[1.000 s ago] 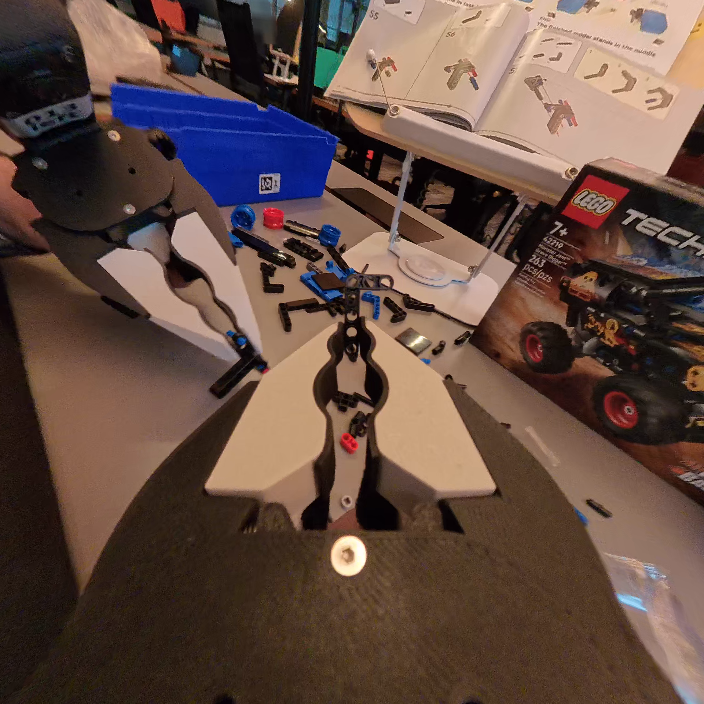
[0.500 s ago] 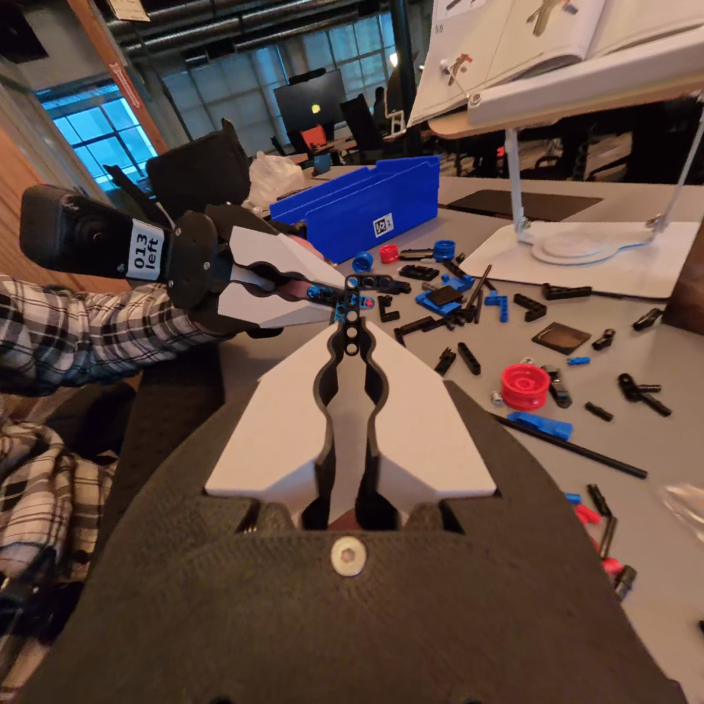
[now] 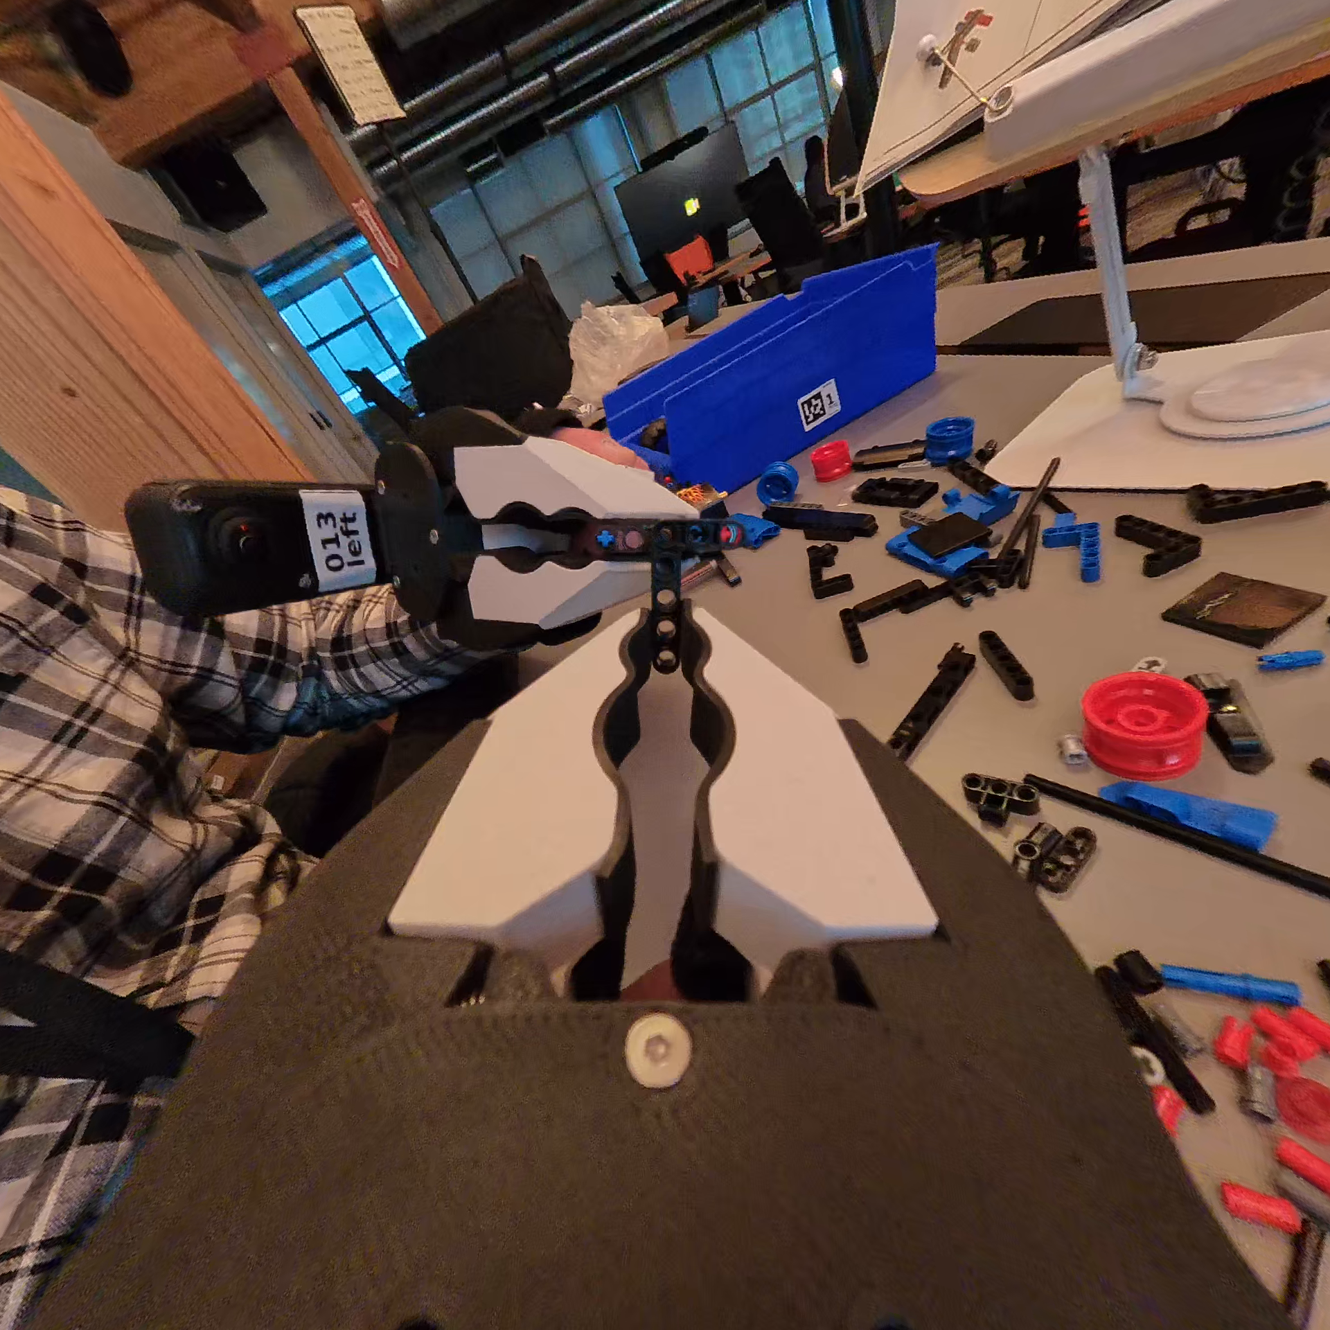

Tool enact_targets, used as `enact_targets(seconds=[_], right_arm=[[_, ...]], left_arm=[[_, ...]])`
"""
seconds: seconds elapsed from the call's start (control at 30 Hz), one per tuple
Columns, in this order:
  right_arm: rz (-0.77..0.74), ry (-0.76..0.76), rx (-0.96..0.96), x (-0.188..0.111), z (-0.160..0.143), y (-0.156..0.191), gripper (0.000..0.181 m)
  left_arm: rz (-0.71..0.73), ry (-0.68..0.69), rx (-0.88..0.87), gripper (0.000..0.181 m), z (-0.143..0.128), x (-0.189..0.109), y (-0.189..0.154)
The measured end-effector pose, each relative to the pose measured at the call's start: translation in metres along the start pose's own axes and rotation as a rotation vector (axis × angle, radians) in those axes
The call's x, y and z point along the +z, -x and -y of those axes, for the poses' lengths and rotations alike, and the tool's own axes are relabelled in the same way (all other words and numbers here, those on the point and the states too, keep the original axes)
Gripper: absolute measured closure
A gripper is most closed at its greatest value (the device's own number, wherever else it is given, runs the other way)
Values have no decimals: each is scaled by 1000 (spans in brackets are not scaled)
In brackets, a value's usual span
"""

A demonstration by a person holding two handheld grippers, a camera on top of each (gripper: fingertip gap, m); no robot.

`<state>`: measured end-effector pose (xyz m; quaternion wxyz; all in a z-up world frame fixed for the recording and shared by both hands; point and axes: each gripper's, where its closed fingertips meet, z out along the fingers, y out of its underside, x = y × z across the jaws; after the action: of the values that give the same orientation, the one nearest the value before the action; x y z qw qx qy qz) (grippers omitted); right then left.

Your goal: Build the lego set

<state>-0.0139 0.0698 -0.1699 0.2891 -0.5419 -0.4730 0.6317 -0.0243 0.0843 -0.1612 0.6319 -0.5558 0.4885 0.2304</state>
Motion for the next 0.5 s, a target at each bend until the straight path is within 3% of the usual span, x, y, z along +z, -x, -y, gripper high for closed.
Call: enact_targets(seconds=[0.5], right_arm=[[-20,96,-60,4,-16,0,177]], left_arm=[[-25,11,120,178,-2,-3,-10]])
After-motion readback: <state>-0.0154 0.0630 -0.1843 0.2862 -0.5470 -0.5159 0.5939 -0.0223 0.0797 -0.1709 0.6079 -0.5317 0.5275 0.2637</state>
